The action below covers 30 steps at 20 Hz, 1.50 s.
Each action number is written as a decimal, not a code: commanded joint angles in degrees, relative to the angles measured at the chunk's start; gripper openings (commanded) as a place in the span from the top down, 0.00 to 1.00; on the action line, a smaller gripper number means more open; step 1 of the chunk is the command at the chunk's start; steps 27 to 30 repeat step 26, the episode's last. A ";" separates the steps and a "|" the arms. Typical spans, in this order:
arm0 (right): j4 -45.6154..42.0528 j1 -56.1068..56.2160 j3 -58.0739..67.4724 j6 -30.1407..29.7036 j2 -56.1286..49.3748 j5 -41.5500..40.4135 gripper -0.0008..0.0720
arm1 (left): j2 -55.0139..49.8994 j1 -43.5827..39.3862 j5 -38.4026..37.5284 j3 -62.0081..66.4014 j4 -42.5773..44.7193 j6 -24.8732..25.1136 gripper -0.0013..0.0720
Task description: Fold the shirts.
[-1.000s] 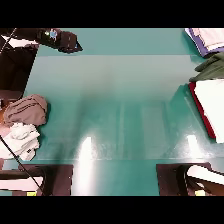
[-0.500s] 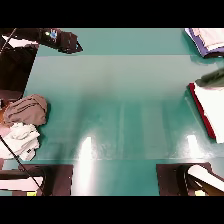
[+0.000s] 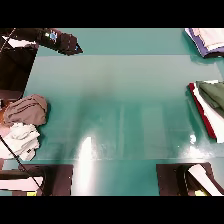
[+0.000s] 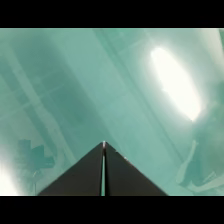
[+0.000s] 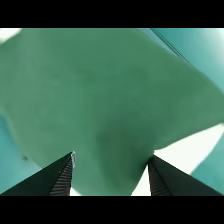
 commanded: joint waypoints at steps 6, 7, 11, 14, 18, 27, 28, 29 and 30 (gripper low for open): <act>-3.02 10.71 -3.61 1.38 2.95 0.96 0.27 | -0.02 0.00 -0.09 -0.02 0.00 0.28 0.94; -6.47 12.20 -3.61 3.54 2.95 1.11 0.27 | -0.02 -0.02 -0.11 -0.02 0.00 0.26 0.94; -2.34 16.52 -3.61 5.81 2.95 3.48 0.28 | -0.02 0.00 -2.91 -0.02 -1.57 -1.27 0.94; 5.68 23.04 -3.61 5.68 2.95 4.28 0.62 | -0.02 0.00 -1.25 -0.02 -1.75 -1.27 0.94; 7.10 35.50 -3.61 5.68 2.93 4.26 0.96 | -0.02 0.00 -0.50 -0.02 -1.75 -1.27 0.94; 7.13 50.05 -3.61 5.70 2.93 4.20 0.96 | -0.02 0.00 -0.50 -0.02 -1.75 -1.27 0.94; 7.13 50.05 -3.61 5.70 2.93 4.20 0.96 | -0.02 0.00 -0.50 -0.02 -1.75 -1.27 0.94; 7.13 50.05 -3.61 5.70 2.93 4.20 0.96 | -0.02 0.00 -0.50 -0.02 -1.75 -1.27 0.94; 7.13 50.05 -3.61 5.70 2.93 4.20 0.96 | -0.02 0.00 -0.50 -0.02 -1.75 -1.27 0.94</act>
